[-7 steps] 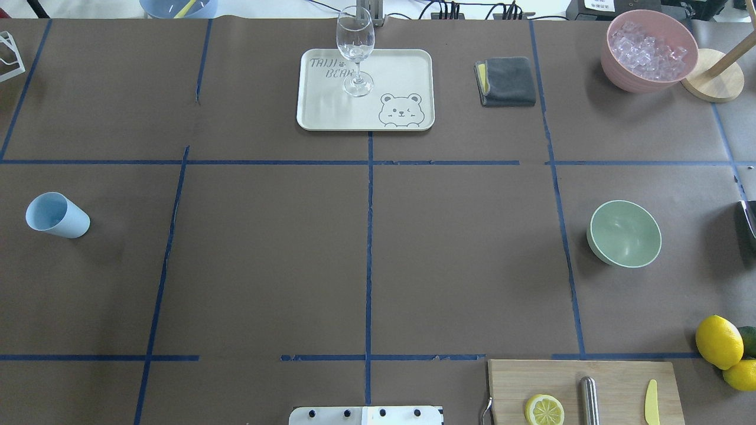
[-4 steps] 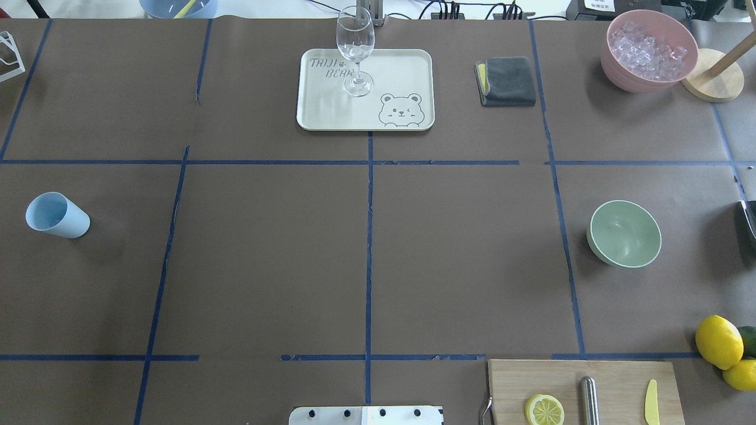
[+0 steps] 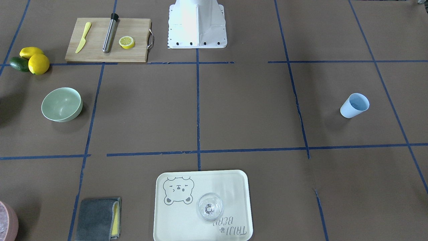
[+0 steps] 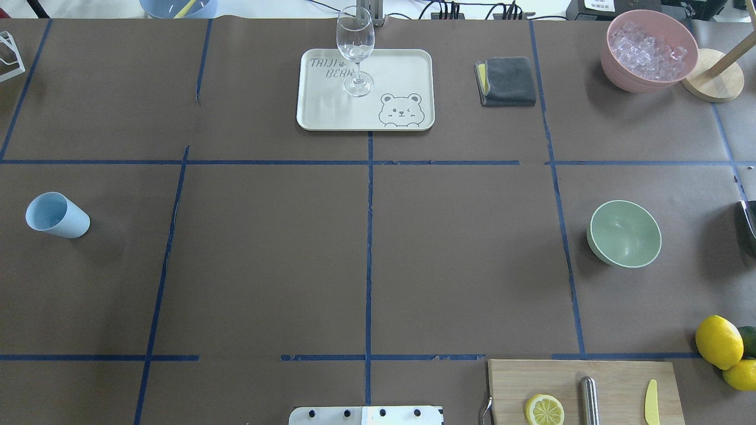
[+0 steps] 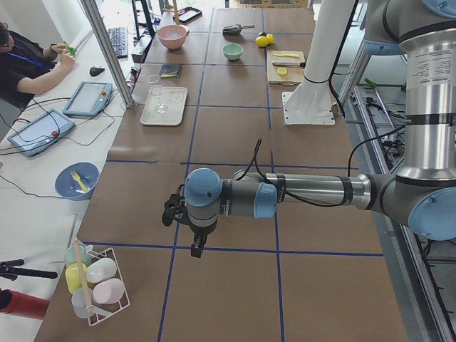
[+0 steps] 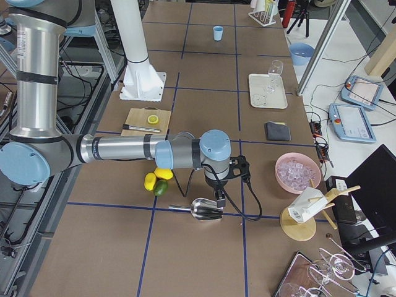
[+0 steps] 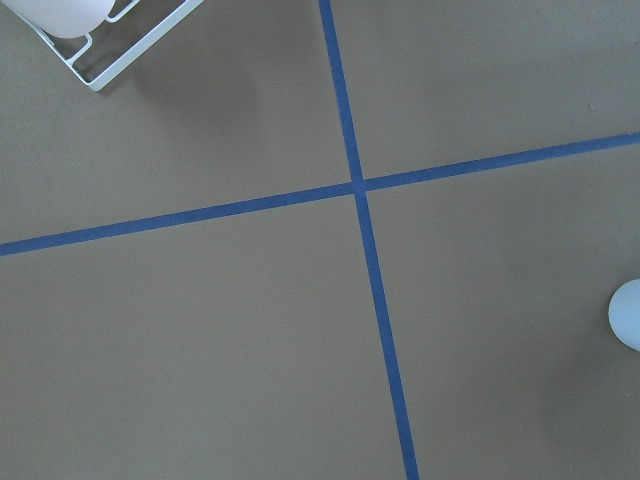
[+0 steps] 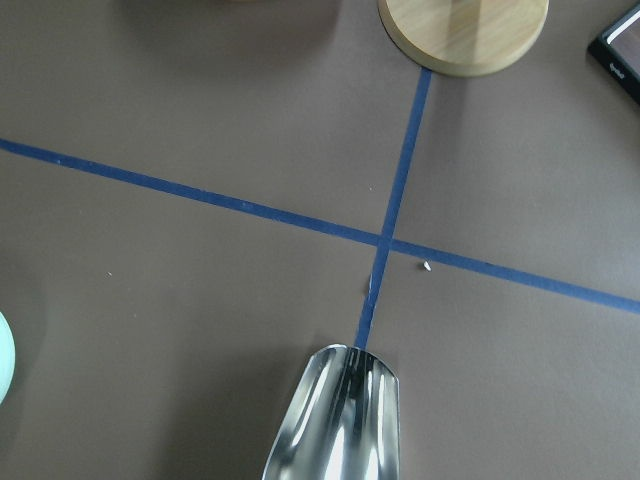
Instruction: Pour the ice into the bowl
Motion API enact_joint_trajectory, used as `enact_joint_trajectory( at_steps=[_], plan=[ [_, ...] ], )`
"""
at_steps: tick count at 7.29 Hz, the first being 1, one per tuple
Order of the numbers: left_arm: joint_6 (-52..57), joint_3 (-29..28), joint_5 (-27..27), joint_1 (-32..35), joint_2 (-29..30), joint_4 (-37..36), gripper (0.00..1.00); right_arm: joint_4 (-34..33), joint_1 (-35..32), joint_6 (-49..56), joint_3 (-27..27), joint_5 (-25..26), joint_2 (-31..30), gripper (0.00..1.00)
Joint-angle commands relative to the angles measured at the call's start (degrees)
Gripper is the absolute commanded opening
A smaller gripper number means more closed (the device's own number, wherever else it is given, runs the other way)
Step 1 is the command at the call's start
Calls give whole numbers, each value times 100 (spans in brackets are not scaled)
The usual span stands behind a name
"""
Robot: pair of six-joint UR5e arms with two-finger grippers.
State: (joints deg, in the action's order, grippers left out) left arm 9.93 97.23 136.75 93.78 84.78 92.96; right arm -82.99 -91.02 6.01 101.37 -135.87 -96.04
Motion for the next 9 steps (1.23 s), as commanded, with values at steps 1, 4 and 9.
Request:
enact_joint_trajectory(
  at_steps=[1, 4, 9],
  plan=[
    [-8, 24, 10, 0, 4, 3, 100, 336, 84, -434, -29, -403, 24, 100],
    [-8, 24, 10, 0, 4, 3, 100, 1117, 723, -678, 164, -432, 24, 100],
    [-8, 33, 10, 0, 30, 12, 100, 3005, 3157, -3393, -142, 930, -108, 100]
  ],
)
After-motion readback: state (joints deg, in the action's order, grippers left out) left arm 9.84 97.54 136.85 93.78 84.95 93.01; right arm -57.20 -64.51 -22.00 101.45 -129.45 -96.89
